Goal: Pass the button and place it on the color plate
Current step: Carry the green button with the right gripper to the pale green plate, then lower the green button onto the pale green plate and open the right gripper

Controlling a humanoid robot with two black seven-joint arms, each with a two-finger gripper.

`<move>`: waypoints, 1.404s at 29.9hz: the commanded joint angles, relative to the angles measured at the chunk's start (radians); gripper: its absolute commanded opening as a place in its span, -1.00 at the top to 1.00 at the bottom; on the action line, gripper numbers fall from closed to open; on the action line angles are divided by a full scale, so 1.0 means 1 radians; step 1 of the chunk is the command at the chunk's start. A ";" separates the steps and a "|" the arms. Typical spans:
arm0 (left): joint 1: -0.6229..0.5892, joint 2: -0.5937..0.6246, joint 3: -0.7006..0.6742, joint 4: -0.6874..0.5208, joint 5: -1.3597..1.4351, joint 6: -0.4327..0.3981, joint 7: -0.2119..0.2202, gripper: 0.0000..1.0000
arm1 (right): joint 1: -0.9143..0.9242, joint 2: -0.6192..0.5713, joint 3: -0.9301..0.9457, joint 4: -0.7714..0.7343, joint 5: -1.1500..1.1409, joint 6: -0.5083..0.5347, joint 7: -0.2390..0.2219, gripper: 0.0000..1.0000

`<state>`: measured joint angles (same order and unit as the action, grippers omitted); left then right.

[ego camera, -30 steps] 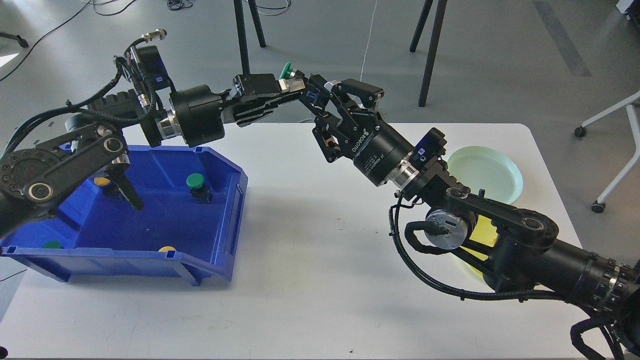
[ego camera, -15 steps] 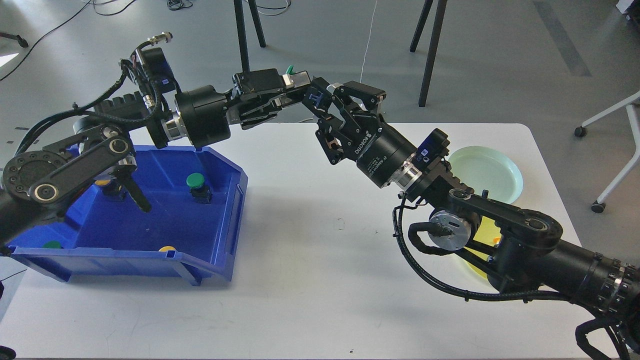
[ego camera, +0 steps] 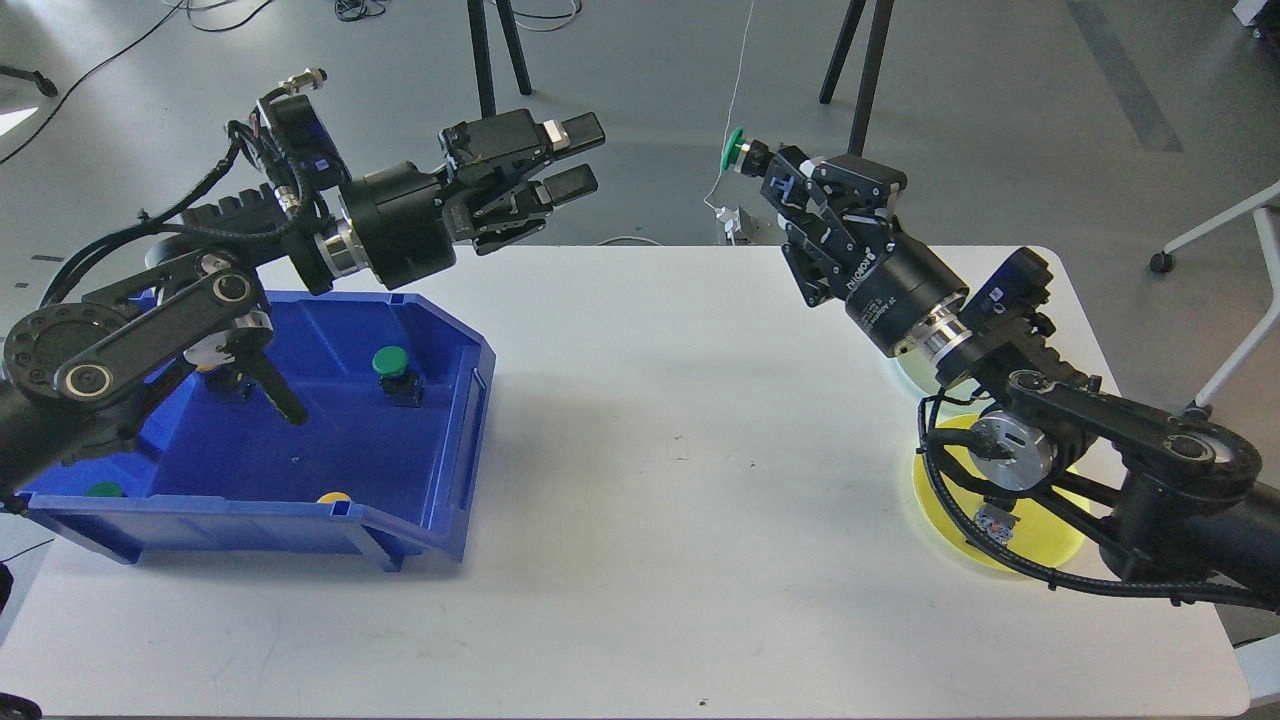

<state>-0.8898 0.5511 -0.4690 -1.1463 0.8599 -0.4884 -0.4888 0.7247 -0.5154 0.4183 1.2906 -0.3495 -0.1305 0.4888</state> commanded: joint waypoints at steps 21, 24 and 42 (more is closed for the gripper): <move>0.038 -0.013 0.006 0.002 0.002 0.000 0.000 -0.49 | -0.140 0.144 -0.289 -0.830 -0.282 -0.358 0.000 0.80; 0.040 -0.013 0.006 0.002 0.002 0.000 0.000 -0.49 | -0.122 0.202 -0.317 -0.896 -0.281 -0.358 0.000 0.74; 0.040 -0.013 0.004 0.010 0.002 0.000 0.000 -0.50 | -0.100 0.207 -0.329 -0.909 -0.275 -0.347 0.000 -0.23</move>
<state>-0.8498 0.5384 -0.4643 -1.1381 0.8620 -0.4887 -0.4886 0.6220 -0.3056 0.0889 0.3787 -0.6242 -0.4771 0.4887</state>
